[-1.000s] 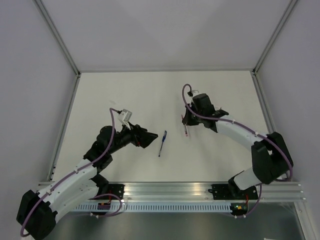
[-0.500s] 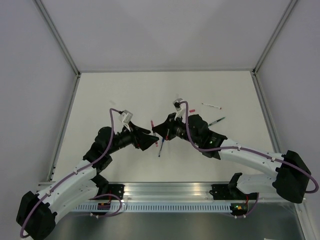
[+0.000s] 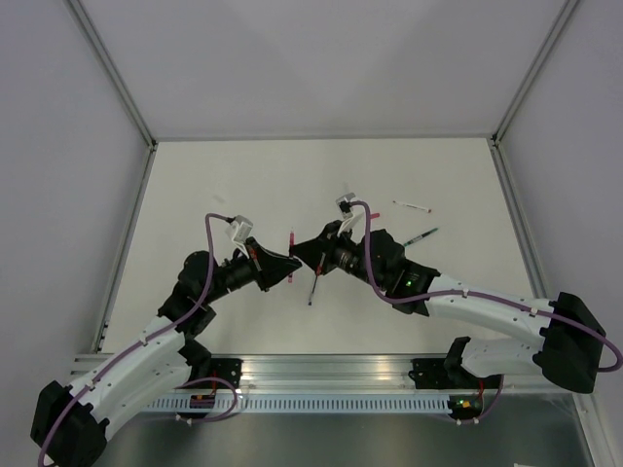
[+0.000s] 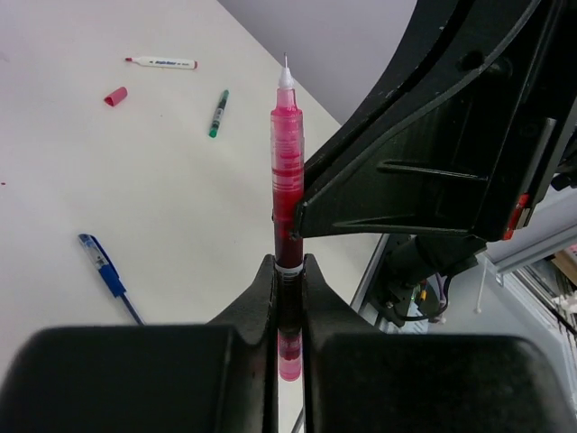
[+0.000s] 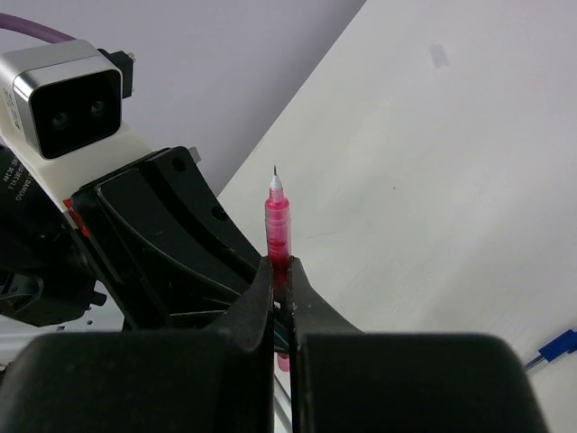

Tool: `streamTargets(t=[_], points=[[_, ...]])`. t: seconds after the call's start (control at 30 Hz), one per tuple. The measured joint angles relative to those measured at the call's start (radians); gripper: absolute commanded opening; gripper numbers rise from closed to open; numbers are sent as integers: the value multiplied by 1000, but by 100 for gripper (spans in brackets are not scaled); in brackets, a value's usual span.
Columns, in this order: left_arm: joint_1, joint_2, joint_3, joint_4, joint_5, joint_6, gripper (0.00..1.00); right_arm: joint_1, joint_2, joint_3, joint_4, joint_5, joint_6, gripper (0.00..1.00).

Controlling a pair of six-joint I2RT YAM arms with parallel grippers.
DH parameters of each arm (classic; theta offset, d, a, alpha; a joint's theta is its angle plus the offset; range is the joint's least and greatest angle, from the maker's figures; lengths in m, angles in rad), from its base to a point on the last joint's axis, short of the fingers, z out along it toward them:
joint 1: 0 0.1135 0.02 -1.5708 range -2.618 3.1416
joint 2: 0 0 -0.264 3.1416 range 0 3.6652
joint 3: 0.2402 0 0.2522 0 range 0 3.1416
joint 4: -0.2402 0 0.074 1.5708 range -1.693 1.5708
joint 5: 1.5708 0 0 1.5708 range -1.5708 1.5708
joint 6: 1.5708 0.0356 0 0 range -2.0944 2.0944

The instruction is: Insert the pens into the pen caps

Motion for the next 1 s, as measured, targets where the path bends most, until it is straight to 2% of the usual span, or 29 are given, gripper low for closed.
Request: streamTargets(t=[0.07,0.1,0.13,0.23,0.33,0.43,0.5,0.53,0.67,0.8,0.93,1.0], points=[[1,-2,0,-1,-1,-2,2,1,0,0,0,6,-1,14],[1,-2,0,-2,-5,-2,2,2,1,3,-6,12,-3,26],[1,-2,-1,-3,-7,-2,2,3,2,9,-14,19,-5,44],[1,-5,-1,-14,-18,-2,2,8,4,51,-71,70,-32,69],[1,-6,0,-45,-67,-2,2,8,3,128,-143,145,-87,79],[1,-6,0,-96,-134,-2,2,2,-2,222,-214,248,-162,82],[1,-8,2,-144,-198,-2,2,-16,-6,273,-247,304,-211,79],[1,-10,4,-170,-230,-2,2,-37,-6,296,-261,326,-235,76],[1,-60,5,-246,-325,-2,2,-184,57,401,-316,376,-297,76],[1,-151,5,-275,-385,-2,2,-318,264,559,-392,422,-327,73],[1,-198,5,-294,-432,-2,2,-365,505,690,-442,420,-415,62],[1,-208,5,-302,-451,-2,2,-382,626,748,-481,404,-458,60]])
